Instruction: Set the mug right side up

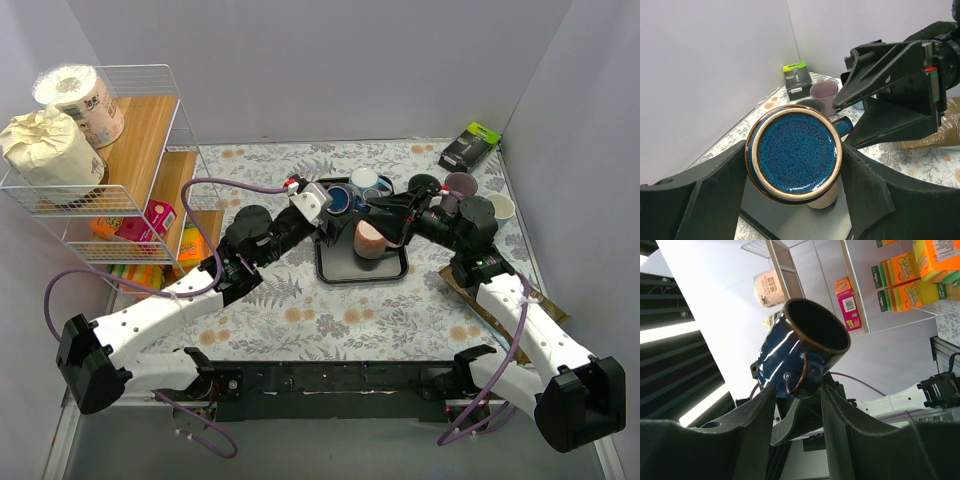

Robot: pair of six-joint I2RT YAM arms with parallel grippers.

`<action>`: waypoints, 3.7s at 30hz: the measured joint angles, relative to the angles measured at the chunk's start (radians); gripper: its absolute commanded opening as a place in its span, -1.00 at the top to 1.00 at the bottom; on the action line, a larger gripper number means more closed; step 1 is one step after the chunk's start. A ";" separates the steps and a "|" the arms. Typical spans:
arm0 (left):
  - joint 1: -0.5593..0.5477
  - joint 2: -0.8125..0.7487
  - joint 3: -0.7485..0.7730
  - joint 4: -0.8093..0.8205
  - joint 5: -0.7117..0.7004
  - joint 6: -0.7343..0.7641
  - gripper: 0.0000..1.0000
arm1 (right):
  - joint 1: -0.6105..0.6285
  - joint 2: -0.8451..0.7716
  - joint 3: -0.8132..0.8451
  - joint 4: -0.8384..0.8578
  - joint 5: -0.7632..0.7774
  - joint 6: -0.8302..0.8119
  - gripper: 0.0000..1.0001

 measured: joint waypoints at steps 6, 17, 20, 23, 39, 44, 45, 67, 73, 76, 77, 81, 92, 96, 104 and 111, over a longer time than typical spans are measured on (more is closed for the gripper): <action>0.000 -0.004 -0.006 0.018 0.000 0.003 1.00 | 0.002 0.001 -0.020 -0.002 0.027 0.011 0.04; -0.005 -0.007 -0.017 0.032 0.001 0.003 1.00 | 0.029 0.038 -0.020 0.055 0.058 0.026 0.15; -0.007 -0.007 -0.017 0.041 0.001 0.005 1.00 | 0.040 0.049 -0.020 0.071 0.062 0.029 0.27; -0.007 -0.007 -0.017 0.045 0.001 0.015 1.00 | 0.045 0.056 -0.020 0.082 0.067 0.034 0.60; -0.006 -0.005 -0.032 0.045 -0.006 0.079 1.00 | 0.046 0.071 -0.020 0.081 0.086 0.076 0.97; -0.006 -0.001 -0.033 0.046 -0.020 0.066 0.84 | 0.046 0.079 -0.020 0.095 0.089 0.066 0.97; -0.006 0.000 -0.033 0.046 -0.026 0.063 0.73 | 0.046 0.082 -0.020 0.100 0.089 0.064 0.97; -0.008 -0.008 -0.045 0.056 -0.059 -0.111 -0.76 | 0.055 0.100 -0.051 0.294 0.152 0.031 0.97; -0.008 -0.030 -0.054 0.000 -0.060 -0.143 -0.96 | 0.055 0.100 -0.054 0.319 0.167 0.011 0.97; -0.008 -0.053 -0.058 -0.025 -0.071 -0.151 -0.96 | 0.054 0.100 -0.057 0.314 0.171 -0.016 0.97; -0.008 -0.062 -0.058 -0.032 -0.077 -0.151 -0.96 | 0.052 0.100 -0.057 0.307 0.172 -0.033 0.97; -0.008 -0.093 -0.057 -0.085 -0.107 -0.164 -0.96 | 0.030 0.097 -0.057 0.233 0.171 -0.126 0.97; -0.008 -0.200 -0.095 -0.236 -0.242 -0.263 -0.96 | -0.172 0.023 0.093 -0.365 0.212 -0.641 0.97; -0.008 -0.182 -0.095 -0.254 -0.262 -0.281 -0.96 | -0.305 0.014 0.248 -0.613 0.276 -0.873 0.97; -0.009 -0.163 -0.095 -0.241 -0.252 -0.310 -0.96 | -0.386 -0.031 0.408 -0.903 0.514 -1.277 0.97; -0.010 -0.138 -0.095 -0.231 -0.230 -0.324 -0.96 | -0.386 -0.106 0.305 -0.898 0.628 -1.521 0.97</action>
